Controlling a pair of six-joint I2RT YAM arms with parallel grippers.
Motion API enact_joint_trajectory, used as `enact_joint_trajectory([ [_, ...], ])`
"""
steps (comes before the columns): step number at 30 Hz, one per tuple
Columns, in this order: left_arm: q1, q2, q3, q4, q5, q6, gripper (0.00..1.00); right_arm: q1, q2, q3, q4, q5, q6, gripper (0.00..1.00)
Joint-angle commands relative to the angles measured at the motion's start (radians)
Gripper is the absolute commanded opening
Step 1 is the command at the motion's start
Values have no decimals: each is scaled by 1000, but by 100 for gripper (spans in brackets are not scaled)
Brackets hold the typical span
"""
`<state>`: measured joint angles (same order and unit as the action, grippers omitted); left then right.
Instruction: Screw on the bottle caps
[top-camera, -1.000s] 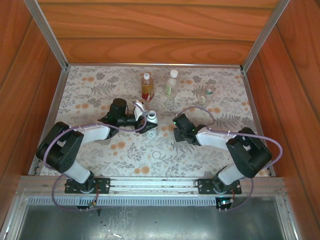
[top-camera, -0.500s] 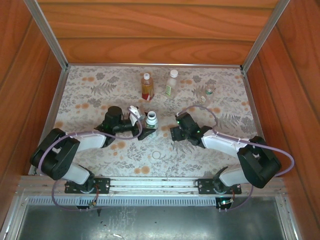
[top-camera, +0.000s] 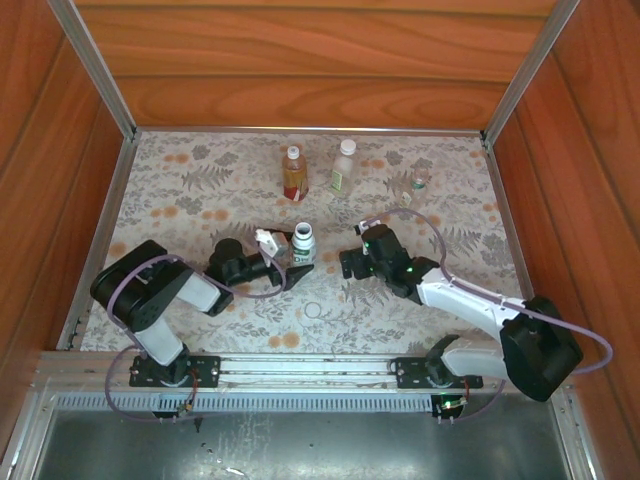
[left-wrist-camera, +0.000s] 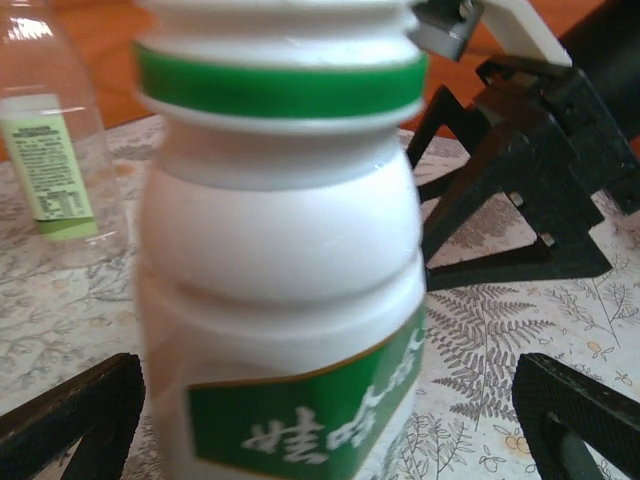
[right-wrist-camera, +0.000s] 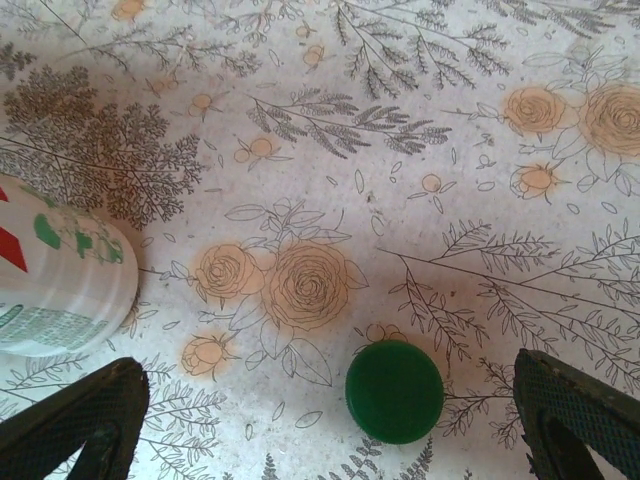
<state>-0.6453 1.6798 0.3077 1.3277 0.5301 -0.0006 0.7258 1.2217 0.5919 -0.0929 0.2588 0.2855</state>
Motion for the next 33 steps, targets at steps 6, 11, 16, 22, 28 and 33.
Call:
enact_joint_trajectory([
  [6,-21,25,29,91,-77,-3,92,-3,-45,-42,-17,-18,7,98],
  [11,-21,42,40,92,-78,-23,82,-2,-51,-56,-8,-24,18,98],
  [16,-21,59,58,92,-73,-33,80,-2,-52,-65,-3,-29,26,98],
  [22,-20,69,72,91,-76,-53,81,-2,-44,-72,4,-30,35,98],
  [28,-21,83,83,92,-61,-65,68,-2,-31,-73,10,-35,42,98],
  [33,-20,86,78,92,-16,-62,64,-2,-59,-74,-6,-2,63,97],
])
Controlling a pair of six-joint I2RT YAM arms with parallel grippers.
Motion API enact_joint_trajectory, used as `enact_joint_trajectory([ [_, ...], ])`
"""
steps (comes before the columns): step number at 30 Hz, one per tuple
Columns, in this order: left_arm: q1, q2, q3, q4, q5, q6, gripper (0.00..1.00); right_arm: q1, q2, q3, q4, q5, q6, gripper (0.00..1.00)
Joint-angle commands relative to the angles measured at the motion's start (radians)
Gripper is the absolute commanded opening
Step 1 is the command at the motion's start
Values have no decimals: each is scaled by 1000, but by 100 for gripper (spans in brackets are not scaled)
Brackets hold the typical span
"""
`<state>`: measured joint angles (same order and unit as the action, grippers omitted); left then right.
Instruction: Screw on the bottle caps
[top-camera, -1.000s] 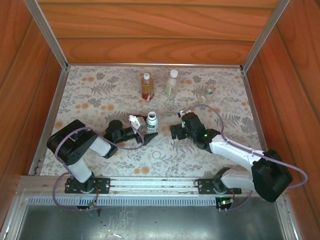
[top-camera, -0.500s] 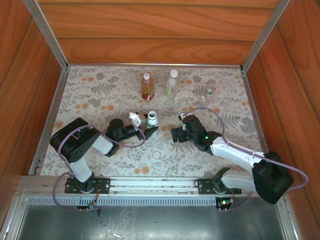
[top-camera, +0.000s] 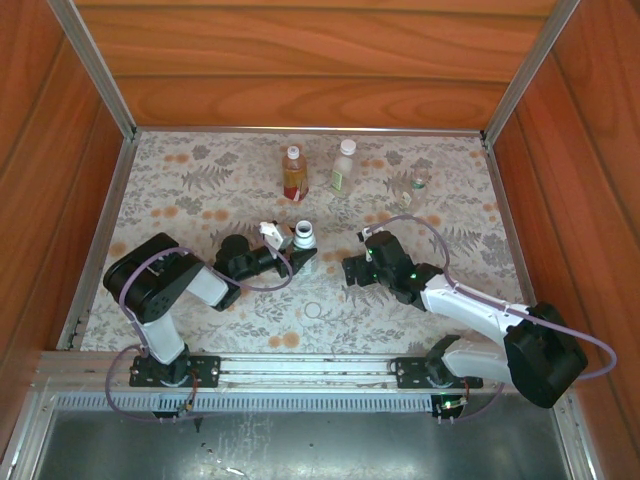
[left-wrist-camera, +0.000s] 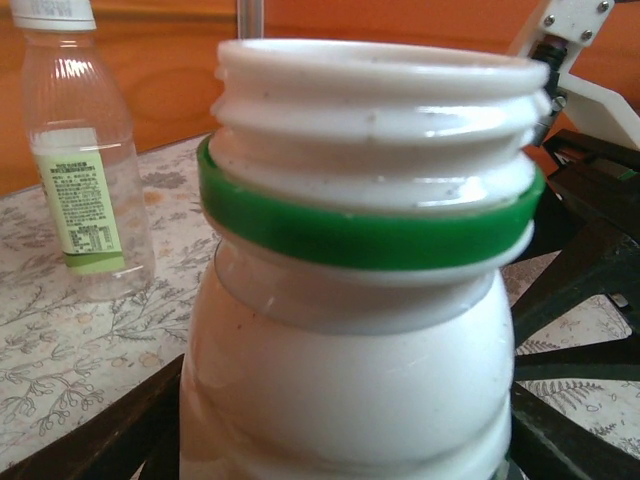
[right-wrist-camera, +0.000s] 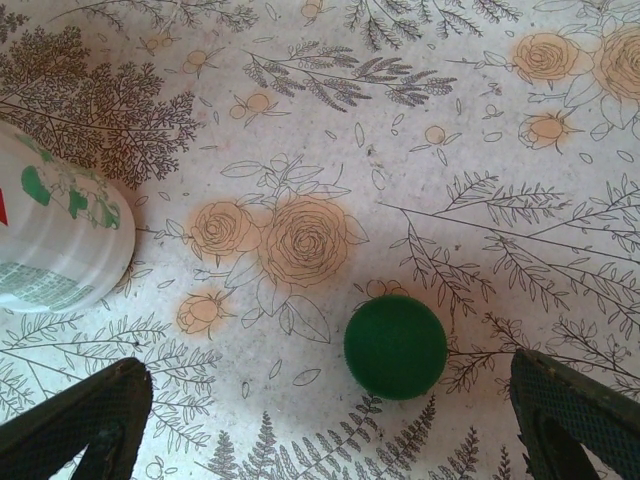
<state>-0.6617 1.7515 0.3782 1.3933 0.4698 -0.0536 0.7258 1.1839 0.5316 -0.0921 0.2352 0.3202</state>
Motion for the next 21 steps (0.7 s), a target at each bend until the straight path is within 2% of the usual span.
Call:
enact_joint_trajectory([
  [1,-3,13,6,27,61,-8,63,-2,-30,-11,-25,34,41,97],
  [4,-1,14,8,26,112,-8,61,-2,-32,15,-93,62,85,94],
  [8,0,33,24,27,182,4,61,2,18,70,-188,36,73,91],
  [15,-1,64,34,26,201,15,61,24,84,79,-151,58,62,72],
  [21,-1,20,23,26,165,22,61,24,129,96,-141,67,79,76],
])
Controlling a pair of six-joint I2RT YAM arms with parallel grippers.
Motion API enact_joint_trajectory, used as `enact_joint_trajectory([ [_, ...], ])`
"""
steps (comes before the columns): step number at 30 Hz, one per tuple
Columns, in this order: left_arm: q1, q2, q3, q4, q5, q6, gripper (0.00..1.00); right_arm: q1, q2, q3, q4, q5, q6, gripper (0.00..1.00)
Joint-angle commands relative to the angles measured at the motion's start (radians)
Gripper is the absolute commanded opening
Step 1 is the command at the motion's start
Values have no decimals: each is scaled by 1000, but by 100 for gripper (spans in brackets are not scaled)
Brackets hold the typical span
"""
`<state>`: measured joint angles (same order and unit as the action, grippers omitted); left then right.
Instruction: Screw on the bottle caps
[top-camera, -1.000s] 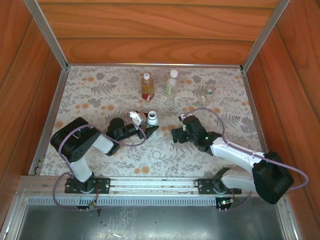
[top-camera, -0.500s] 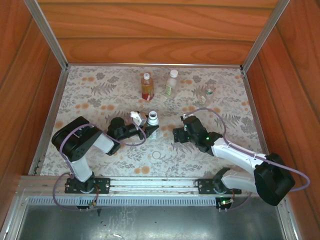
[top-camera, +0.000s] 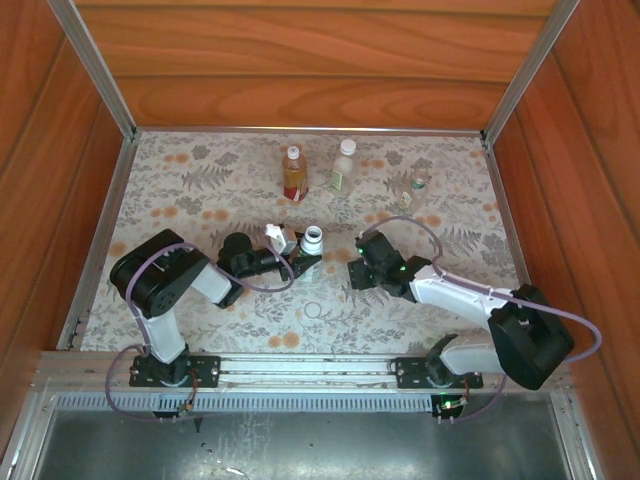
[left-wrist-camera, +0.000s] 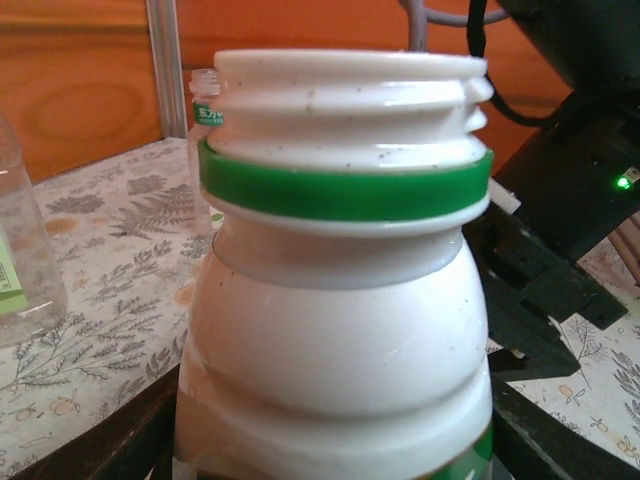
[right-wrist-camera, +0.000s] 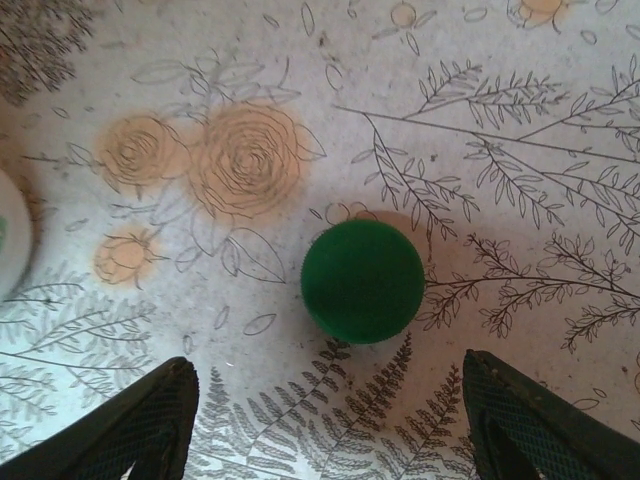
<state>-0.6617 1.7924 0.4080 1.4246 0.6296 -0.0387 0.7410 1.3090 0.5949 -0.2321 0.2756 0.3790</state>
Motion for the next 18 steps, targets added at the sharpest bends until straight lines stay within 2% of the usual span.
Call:
enact_joint_trajectory([
  [1,-3,-21,0,-5,-2,7,61,9,-3,31,6,22,23,77],
  [9,-6,46,80,-5,-31,28,62,8,-89,-8,50,37,24,79],
  [18,-13,99,168,-5,-43,24,62,6,-78,-21,73,48,33,79],
])
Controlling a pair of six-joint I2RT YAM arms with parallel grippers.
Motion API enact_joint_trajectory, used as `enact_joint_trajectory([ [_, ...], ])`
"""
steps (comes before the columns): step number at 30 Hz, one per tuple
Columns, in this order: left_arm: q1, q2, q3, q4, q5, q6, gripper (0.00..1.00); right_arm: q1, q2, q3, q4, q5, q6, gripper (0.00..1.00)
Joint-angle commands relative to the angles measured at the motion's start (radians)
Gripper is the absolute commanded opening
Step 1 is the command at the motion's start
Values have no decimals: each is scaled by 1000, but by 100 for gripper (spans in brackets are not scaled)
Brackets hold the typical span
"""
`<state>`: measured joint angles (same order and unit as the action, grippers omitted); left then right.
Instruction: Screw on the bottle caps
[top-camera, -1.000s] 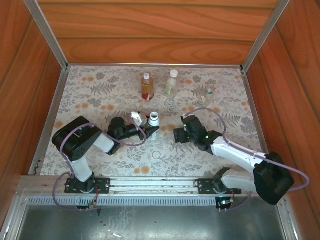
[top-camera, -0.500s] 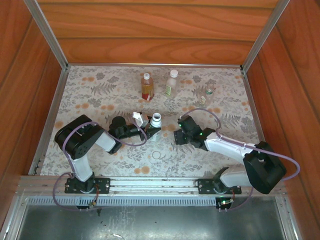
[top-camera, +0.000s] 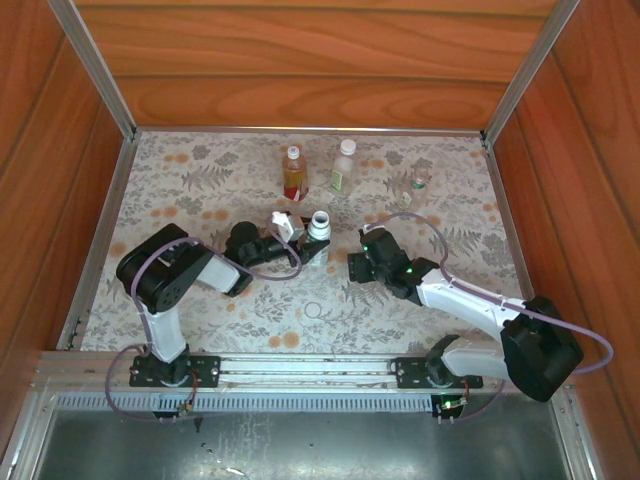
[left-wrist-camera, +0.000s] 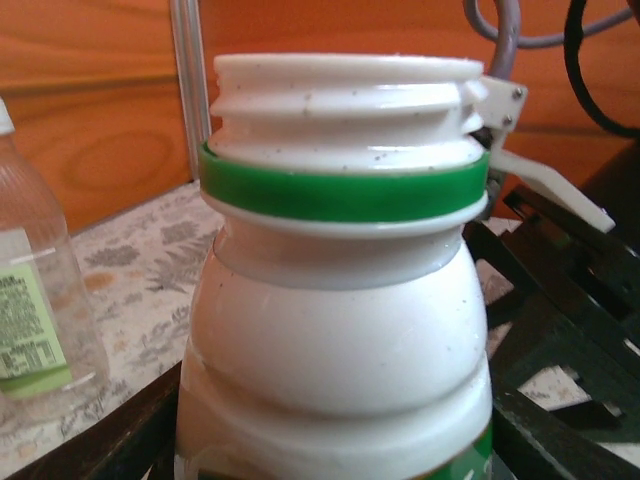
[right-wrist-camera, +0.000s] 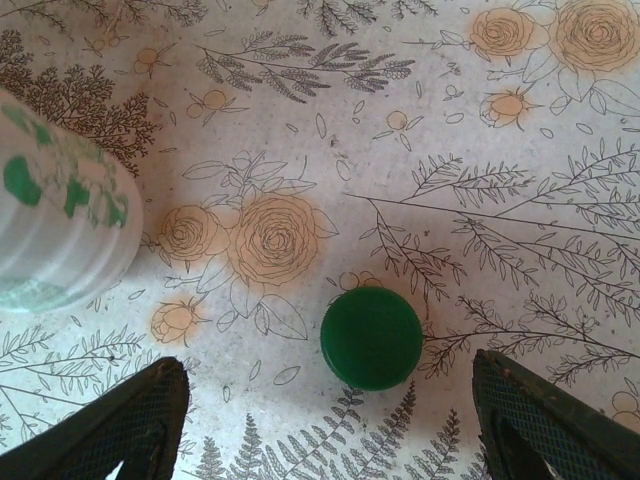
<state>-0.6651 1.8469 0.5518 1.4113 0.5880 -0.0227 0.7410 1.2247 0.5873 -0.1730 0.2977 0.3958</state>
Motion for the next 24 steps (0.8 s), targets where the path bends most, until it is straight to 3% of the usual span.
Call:
enact_joint_trajectory([
  [1,-10,59,28,8,-1,8,62,5,7,-13,14,26,15,79],
  [8,-8,107,28,8,-13,15,63,4,-12,-15,5,31,8,77],
  [17,-10,37,-34,8,-43,33,76,5,-57,-42,-1,41,20,77],
  [24,-8,25,-31,9,-36,23,77,4,-47,-41,4,29,26,76],
])
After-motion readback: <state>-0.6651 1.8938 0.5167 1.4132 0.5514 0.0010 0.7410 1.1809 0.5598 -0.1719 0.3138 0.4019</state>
